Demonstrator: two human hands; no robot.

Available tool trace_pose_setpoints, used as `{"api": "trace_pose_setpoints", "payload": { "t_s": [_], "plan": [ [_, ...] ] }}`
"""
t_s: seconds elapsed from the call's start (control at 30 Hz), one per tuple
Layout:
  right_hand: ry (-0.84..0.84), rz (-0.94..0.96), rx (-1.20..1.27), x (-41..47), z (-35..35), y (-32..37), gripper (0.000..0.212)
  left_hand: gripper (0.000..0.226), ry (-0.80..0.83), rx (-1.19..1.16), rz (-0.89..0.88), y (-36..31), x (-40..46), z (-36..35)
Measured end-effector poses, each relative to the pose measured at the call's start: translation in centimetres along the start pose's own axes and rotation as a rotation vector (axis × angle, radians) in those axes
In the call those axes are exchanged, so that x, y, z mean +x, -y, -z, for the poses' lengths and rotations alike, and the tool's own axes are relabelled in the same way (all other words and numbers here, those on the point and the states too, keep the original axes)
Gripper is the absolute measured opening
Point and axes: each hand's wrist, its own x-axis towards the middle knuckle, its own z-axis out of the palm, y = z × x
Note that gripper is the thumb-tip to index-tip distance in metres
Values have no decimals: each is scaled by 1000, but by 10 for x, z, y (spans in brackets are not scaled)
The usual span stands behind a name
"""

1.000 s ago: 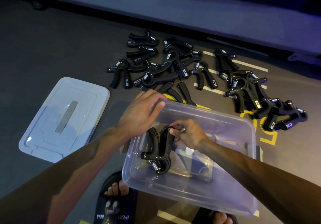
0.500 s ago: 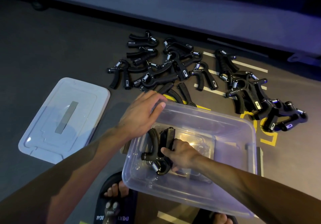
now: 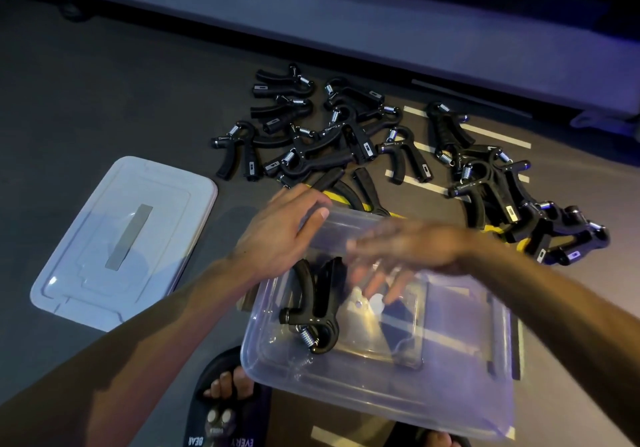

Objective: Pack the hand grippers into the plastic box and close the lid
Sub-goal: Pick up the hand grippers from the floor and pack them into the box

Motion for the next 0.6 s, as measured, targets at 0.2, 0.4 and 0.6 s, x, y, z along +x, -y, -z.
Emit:
{"api": "trace_pose_setpoints", "payload": {
  "t_s": [0.2, 0.4, 0.6],
  "plan": [
    [-652, 187, -173, 27, 71, 18, 13, 24, -20, -30, -5, 5, 2, 0],
    [-648, -212, -719, 90, 109, -18, 15, 25, 2, -26, 3, 5, 3, 1],
    [-519, -230, -860, 106, 108, -25, 34, 21, -2, -41, 9, 2, 3, 1]
  ]
}}
